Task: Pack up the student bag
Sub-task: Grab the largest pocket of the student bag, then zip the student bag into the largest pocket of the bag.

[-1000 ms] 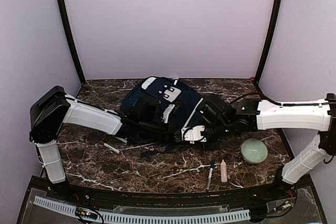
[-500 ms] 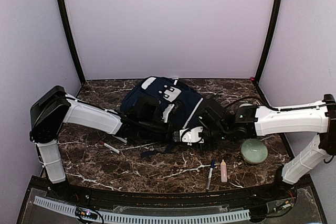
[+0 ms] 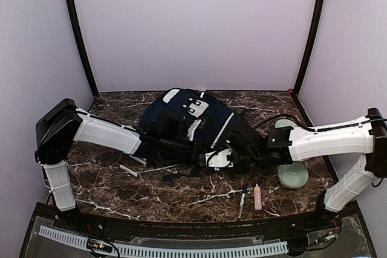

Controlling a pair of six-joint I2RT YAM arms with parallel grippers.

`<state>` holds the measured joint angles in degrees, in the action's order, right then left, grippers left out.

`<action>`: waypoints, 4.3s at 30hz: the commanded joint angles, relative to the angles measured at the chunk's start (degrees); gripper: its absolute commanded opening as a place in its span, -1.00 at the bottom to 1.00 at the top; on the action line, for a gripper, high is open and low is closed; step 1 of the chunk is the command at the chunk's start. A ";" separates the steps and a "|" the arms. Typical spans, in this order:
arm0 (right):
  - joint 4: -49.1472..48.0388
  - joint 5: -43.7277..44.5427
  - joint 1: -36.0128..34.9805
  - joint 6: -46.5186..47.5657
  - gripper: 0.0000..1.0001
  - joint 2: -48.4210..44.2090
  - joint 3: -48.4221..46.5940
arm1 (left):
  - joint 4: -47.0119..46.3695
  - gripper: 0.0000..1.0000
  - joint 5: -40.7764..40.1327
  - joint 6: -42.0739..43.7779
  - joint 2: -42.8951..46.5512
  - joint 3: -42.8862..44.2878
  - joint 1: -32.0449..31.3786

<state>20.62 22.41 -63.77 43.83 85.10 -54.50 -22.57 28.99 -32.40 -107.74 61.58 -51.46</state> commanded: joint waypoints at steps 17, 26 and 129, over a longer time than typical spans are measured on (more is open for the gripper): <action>-2.61 1.35 -1.88 2.11 -0.08 -0.03 1.83 | -9.56 -1.00 4.77 -3.89 0.96 2.22 1.71; -10.44 6.94 -1.89 1.58 -0.13 2.31 1.24 | -10.51 -1.00 6.17 -5.12 0.87 2.28 1.72; 22.30 -34.91 25.47 -22.54 -1.00 4.41 -11.95 | -3.70 -1.00 -1.66 2.55 4.92 -9.02 1.72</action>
<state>37.60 -17.41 -41.15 19.57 92.97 -67.90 -29.80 30.68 -32.27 -107.85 55.59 -50.43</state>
